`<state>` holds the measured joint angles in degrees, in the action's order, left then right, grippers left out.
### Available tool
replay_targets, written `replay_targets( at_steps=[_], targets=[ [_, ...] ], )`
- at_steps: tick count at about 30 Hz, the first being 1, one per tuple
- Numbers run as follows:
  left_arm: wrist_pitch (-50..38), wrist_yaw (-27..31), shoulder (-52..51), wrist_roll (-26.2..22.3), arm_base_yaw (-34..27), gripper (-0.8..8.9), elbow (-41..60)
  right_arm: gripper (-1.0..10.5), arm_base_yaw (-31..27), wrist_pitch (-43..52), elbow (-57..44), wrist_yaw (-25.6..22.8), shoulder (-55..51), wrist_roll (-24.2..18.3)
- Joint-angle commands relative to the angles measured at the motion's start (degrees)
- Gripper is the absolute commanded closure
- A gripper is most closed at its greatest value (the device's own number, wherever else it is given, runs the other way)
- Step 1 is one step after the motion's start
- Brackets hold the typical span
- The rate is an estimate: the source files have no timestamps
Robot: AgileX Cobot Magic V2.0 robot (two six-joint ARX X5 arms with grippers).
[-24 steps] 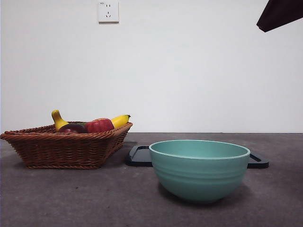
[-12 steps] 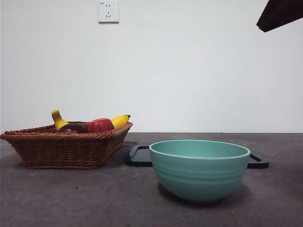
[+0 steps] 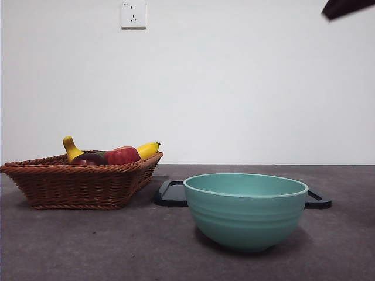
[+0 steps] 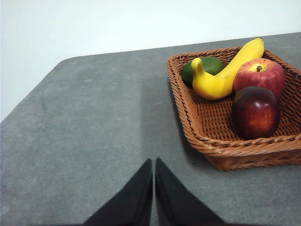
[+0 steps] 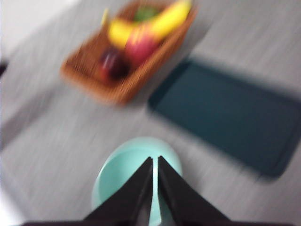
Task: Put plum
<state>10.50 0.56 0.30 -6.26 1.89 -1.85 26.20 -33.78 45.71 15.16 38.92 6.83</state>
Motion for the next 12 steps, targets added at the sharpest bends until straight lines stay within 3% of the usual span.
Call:
replay_targets(
  at_steps=[1,7,12],
  targets=[
    [0.4,0.1,-0.1,0.5,-0.1,8.07,1.2,9.4,-5.2,4.9,-2.0,-0.2,-2.9,-3.3],
    [0.4,0.1,-0.1,0.5,-0.1,8.07,1.2,9.4,-17.4,16.7,-13.6,-0.3,-12.6,-4.5],
    [0.4,0.1,-0.1,0.5,-0.1,8.07,1.2,9.4,-22.7,27.6,-25.2,-1.7,-21.5,-4.5]
  ],
)
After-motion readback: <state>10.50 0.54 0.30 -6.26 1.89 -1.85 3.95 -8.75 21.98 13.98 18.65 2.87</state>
